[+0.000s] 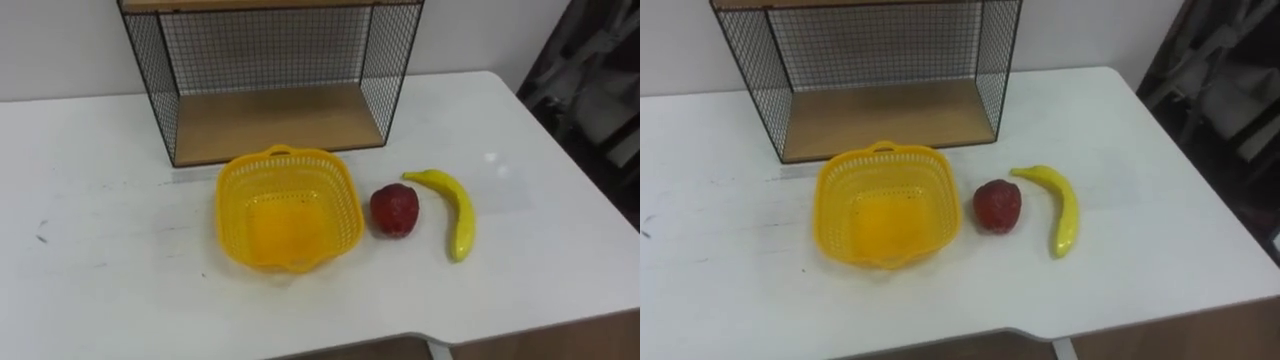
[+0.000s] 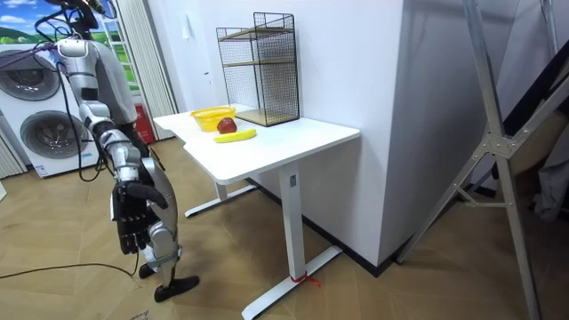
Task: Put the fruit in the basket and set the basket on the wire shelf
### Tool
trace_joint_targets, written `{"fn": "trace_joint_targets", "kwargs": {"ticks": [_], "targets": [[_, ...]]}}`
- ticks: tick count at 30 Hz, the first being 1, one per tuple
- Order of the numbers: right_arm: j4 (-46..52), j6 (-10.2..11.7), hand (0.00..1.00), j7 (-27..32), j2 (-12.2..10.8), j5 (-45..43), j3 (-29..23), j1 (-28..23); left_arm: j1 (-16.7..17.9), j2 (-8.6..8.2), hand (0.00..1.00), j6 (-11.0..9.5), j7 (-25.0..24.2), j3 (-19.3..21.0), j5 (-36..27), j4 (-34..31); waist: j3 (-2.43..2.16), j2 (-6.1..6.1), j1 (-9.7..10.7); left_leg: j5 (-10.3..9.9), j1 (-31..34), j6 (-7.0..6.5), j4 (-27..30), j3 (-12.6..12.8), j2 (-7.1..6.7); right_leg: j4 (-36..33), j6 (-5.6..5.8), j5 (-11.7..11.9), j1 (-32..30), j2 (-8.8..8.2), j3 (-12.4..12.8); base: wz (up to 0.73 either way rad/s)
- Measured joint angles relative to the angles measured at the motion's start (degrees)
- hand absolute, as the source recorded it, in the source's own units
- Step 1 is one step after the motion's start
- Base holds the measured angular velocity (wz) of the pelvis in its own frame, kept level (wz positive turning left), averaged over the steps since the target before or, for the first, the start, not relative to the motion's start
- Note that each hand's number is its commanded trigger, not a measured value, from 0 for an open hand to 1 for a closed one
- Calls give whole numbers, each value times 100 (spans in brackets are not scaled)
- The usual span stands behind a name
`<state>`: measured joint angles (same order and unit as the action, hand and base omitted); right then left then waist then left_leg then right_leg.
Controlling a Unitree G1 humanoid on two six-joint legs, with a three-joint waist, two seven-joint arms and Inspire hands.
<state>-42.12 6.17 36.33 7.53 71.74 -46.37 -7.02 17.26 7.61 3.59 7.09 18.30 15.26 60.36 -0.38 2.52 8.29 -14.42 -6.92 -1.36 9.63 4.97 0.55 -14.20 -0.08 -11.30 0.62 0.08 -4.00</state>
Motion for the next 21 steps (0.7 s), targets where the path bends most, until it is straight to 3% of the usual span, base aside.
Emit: {"fn": "trace_joint_targets", "kwargs": {"ticks": [5, 11, 17, 21], "targets": [[1197, 240, 0, 780, 190, -497, 8, 91, 38, 4, 0, -37, 0, -4, 50, -130, 19, 4, 40, 4, 42, -1, 1, 53, -3, -12, 0, -1, -75, 10, 59, -6], [2593, 458, 0, 1651, 214, -2742, 303, 116, 7, 92, 0, -165, 5, -282, 59, -182, 44, 66, -59, 4, 183, -1, 11, 44, -7, 5, 1, -4, -203, 7, 23, 0], [3670, 441, 0, 1645, 224, -4414, 992, 109, 7, 108, 0, -162, 3, -487, 14, -172, 11, -17, -175, 6, 310, -1, 10, 64, 0, 26, 3, 32, -321, 15, 45, -2], [3958, 396, 0, 1282, 258, -4792, 1480, 113, 3, 102, 0, -166, 4, -753, 35, -143, 30, 20, -334, 6, 261, -1, -12, 67, 4, 48, -2, 37, -283, 25, 61, -2]]}}
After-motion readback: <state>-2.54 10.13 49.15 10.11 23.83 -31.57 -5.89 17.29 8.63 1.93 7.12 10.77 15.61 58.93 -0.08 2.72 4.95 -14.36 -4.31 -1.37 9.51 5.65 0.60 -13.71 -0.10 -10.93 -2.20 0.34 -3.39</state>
